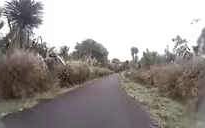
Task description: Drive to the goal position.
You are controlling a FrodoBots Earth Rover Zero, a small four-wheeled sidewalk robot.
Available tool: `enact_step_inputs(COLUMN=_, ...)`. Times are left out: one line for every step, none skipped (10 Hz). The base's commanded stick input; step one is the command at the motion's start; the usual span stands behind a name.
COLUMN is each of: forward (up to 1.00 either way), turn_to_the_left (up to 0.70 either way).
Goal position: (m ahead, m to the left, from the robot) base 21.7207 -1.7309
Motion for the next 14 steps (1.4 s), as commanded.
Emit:
enact_step_inputs(forward=0.85, turn_to_the_left=0.0)
enact_step_inputs(forward=0.85, turn_to_the_left=0.0)
enact_step_inputs(forward=0.85, turn_to_the_left=0.0)
enact_step_inputs(forward=0.85, turn_to_the_left=0.0)
enact_step_inputs(forward=0.85, turn_to_the_left=0.0)
enact_step_inputs(forward=0.85, turn_to_the_left=0.0)
enact_step_inputs(forward=0.85, turn_to_the_left=0.0)
enact_step_inputs(forward=0.85, turn_to_the_left=0.0)
enact_step_inputs(forward=0.85, turn_to_the_left=0.0)
enact_step_inputs(forward=0.85, turn_to_the_left=0.0)
enact_step_inputs(forward=0.85, turn_to_the_left=0.0)
enact_step_inputs(forward=0.85, turn_to_the_left=0.0)
enact_step_inputs(forward=0.85, turn_to_the_left=0.0)
enact_step_inputs(forward=0.85, turn_to_the_left=0.0)
